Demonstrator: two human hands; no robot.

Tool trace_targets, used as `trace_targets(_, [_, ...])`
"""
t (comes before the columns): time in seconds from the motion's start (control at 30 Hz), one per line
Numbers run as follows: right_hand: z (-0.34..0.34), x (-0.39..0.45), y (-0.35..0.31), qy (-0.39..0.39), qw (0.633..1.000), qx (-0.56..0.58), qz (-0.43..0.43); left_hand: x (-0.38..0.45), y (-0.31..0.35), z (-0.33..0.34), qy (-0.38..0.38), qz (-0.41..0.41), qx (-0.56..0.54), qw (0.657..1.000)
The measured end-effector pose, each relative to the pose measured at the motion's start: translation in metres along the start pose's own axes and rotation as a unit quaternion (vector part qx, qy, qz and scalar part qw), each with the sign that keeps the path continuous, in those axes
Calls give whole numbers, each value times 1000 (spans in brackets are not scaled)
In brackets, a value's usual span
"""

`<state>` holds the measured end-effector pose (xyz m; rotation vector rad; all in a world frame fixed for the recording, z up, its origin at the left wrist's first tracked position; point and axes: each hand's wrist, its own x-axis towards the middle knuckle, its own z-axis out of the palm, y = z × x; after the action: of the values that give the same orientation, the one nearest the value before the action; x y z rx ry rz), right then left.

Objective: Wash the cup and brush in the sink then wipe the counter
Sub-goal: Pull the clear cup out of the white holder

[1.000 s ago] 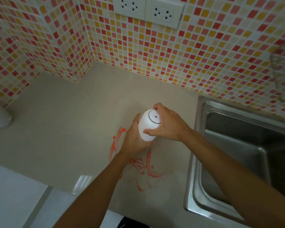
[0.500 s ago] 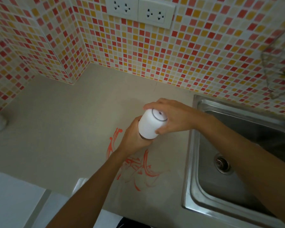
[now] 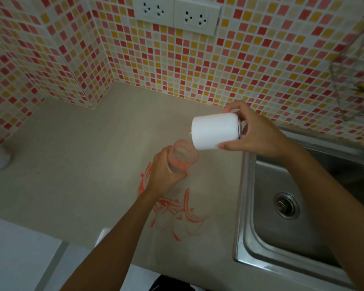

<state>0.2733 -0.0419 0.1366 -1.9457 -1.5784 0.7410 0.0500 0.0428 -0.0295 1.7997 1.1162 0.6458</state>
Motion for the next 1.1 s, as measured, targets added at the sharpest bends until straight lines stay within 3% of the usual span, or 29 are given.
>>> trace_targets(0.2, [51, -12, 60, 32, 988, 112, 98, -5, 9, 6, 55, -13, -11, 998])
trace_targets(0.3, [83, -24, 79, 71, 980, 142, 117, -9, 4, 10, 58, -28, -49, 997])
trace_targets(0.57, [139, -42, 102, 104, 972, 164, 134, -20, -6, 13, 71, -24, -27, 997])
trace_targets(0.83, [150, -43, 105, 114, 971, 155, 138, -40, -8, 16, 71, -22, -40, 996])
trace_targets(0.97, [149, -48, 111, 77, 975, 152, 143, -56, 0, 19, 67, -8, -47, 997])
trace_targets(1.1, [135, -82, 117, 109, 964, 144, 196, -92, 17, 34, 62, 3, -50, 997])
